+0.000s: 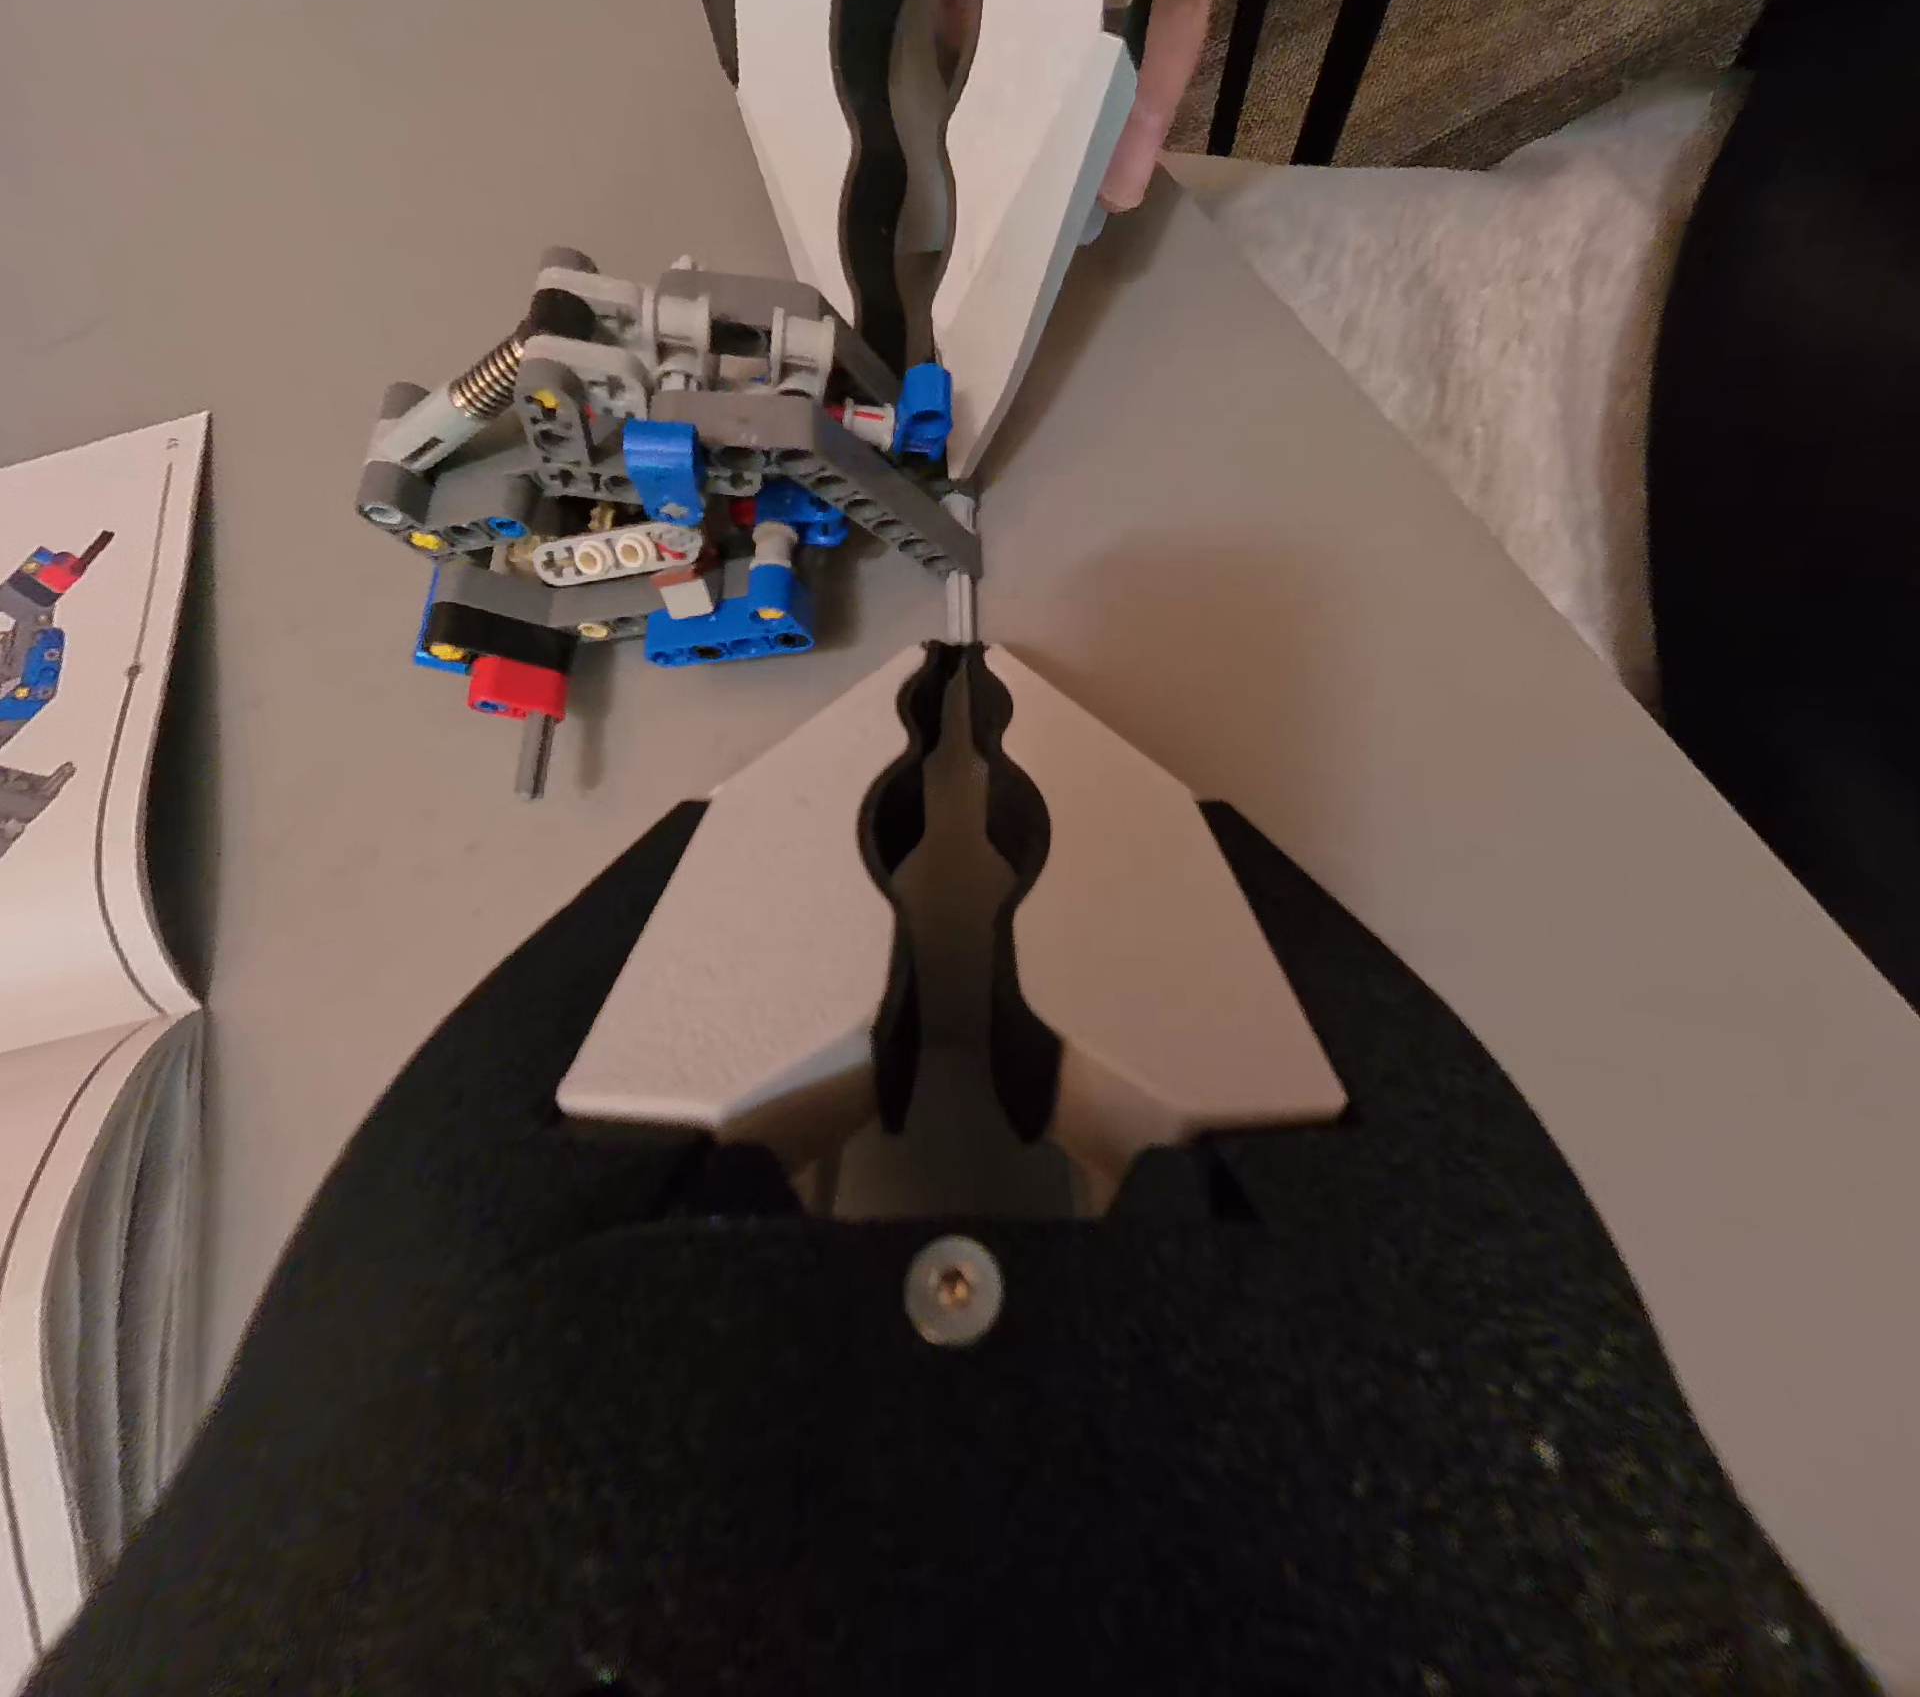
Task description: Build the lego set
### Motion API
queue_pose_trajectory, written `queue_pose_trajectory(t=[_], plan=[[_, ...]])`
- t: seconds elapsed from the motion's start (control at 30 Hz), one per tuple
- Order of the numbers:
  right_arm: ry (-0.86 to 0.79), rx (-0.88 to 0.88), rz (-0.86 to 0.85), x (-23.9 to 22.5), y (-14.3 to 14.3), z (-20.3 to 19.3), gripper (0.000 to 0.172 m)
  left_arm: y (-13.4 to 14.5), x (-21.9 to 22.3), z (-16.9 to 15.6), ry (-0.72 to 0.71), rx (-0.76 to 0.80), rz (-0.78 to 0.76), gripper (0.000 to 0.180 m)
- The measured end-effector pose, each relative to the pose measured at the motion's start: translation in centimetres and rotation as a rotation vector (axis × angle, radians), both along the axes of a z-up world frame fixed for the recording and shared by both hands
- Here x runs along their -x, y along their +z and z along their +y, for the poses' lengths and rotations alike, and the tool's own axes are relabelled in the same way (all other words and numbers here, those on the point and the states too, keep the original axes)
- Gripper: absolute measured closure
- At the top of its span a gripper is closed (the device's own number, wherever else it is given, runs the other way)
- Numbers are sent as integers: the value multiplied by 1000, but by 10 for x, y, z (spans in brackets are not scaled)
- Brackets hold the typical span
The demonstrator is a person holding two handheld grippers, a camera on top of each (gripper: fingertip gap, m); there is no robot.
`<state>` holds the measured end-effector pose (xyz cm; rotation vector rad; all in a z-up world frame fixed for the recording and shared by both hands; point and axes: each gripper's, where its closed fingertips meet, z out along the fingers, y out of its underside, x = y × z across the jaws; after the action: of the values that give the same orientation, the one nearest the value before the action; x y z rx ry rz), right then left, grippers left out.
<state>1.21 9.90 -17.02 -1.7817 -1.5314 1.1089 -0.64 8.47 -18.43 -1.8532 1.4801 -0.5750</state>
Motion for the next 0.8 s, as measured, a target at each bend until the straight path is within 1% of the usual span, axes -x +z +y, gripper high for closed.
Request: queue_pose_trajectory(t=[0.07, 0.17, 0.27, 0.37, 0.67, 0.8], plan=[[0, 1, 2, 0, 0, 0, 164, 0, 0, -2, 5, 19, -3, 179], [-2, -14, 4, 0, 0, 0, 164, 0, -1, -7, -2, 68, -17, 170], [2, -18, 5, 0, 0, 0, 164, 0, -1, 1, 52, 33, -8, 175], [7, 0, 8, 0, 0, 0, 164, 0, -2, -1, 41, 29, -4, 180], [6, 16, 7, 1, 0, -1, 164, 0, -3, 1, 47, 44, -5, 180], [-16, 28, 12, 1, 1, 2, 164, 0, -8, 2, 53, 18, 3, 180]])
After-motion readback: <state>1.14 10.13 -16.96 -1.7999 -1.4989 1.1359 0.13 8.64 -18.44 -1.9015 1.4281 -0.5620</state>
